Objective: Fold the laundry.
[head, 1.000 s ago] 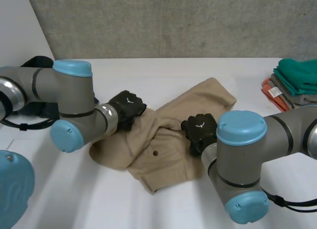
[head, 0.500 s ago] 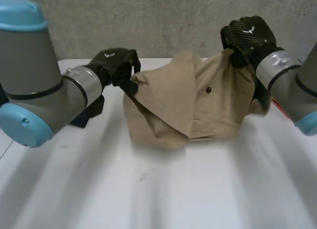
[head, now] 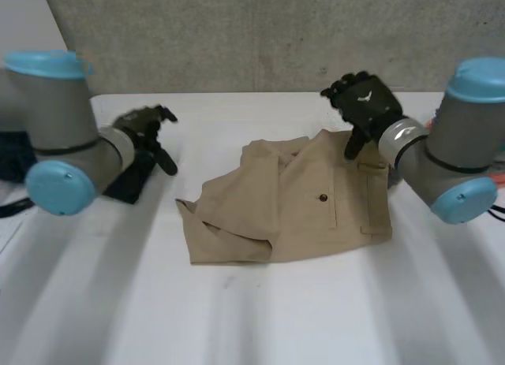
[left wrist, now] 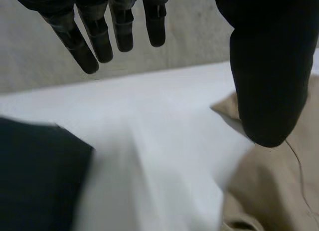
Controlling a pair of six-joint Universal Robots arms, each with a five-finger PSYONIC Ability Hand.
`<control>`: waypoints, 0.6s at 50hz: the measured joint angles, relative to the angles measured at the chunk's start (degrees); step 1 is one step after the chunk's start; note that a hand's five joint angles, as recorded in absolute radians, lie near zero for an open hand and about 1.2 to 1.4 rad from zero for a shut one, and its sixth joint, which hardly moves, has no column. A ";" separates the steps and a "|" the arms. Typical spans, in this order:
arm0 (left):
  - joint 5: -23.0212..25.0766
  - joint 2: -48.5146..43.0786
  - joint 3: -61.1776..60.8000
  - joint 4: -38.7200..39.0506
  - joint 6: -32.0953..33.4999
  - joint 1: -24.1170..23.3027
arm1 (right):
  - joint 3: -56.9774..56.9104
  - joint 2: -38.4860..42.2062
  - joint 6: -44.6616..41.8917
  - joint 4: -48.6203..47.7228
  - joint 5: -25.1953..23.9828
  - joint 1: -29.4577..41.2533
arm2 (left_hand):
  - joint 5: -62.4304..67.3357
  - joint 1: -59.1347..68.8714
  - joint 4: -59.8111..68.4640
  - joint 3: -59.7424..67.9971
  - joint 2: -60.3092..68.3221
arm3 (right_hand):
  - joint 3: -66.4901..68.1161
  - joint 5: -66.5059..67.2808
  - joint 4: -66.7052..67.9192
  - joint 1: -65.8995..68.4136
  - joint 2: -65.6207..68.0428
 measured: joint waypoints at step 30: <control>-3.51 8.34 -26.61 19.86 32.35 -30.80 | 44.87 -21.87 -6.37 -1.46 0.39 -0.57 | 12.13 10.91 11.82 11.30 10.96 | 11.22 11.24 11.33 10.31 9.54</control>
